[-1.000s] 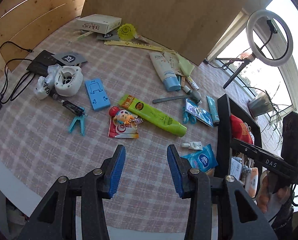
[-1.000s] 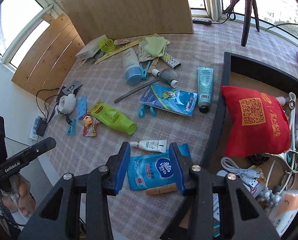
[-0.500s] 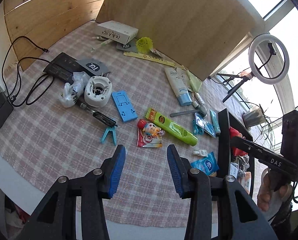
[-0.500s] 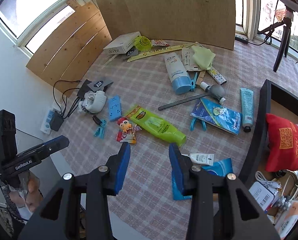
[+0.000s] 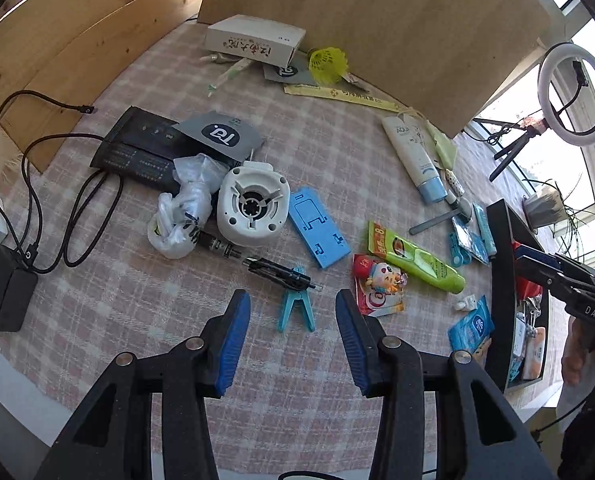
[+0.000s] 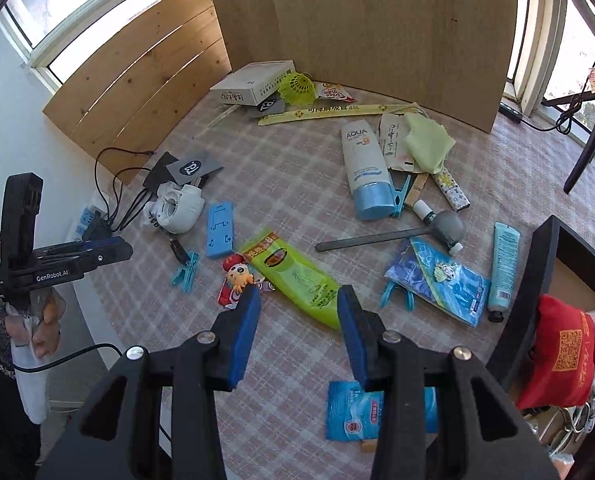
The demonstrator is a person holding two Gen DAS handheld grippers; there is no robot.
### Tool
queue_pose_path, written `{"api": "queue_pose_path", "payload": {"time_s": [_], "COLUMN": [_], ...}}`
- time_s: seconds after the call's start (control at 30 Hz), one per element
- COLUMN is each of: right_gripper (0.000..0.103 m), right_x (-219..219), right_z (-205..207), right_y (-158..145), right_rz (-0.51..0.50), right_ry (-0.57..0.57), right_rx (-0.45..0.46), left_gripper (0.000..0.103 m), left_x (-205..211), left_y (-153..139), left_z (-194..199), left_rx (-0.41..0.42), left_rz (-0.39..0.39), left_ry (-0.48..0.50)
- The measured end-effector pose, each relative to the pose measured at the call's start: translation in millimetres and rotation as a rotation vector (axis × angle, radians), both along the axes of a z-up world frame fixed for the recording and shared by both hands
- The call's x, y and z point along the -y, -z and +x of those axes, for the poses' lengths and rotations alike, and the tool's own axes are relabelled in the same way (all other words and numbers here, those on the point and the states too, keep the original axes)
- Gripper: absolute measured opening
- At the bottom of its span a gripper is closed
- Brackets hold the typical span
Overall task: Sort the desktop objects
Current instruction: 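Move both grippers back over the table toward the lime-green tube, then grasp the lime-green tube with the right gripper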
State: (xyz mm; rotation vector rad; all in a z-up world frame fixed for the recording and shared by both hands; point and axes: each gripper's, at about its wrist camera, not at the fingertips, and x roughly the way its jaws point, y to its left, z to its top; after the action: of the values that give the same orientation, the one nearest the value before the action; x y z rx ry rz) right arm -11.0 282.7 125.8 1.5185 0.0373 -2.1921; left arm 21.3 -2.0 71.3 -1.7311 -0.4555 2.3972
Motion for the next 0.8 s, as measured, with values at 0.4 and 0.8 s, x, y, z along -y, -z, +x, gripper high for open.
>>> {"api": "queue_pose_path", "payload": {"time_s": [0.4, 0.8], "right_gripper": [0.040, 0.050], "right_x": [32.2, 16.3], "right_z": [-29.8, -40.7], "right_y": [62.9, 95.8], "right_rz": [0.123, 0.060], "right_ry": [-0.168, -0.113], "right_rx": [0.110, 0.234], "left_gripper": [0.042, 0.042], "left_x": [-9.2, -86.1], "left_y": [28.5, 22.4], "left_z": [-21.9, -22.3], "left_rx": [0.077, 0.064], "left_rz": [0.089, 0.133], "left_ry": [-0.074, 0.102]}}
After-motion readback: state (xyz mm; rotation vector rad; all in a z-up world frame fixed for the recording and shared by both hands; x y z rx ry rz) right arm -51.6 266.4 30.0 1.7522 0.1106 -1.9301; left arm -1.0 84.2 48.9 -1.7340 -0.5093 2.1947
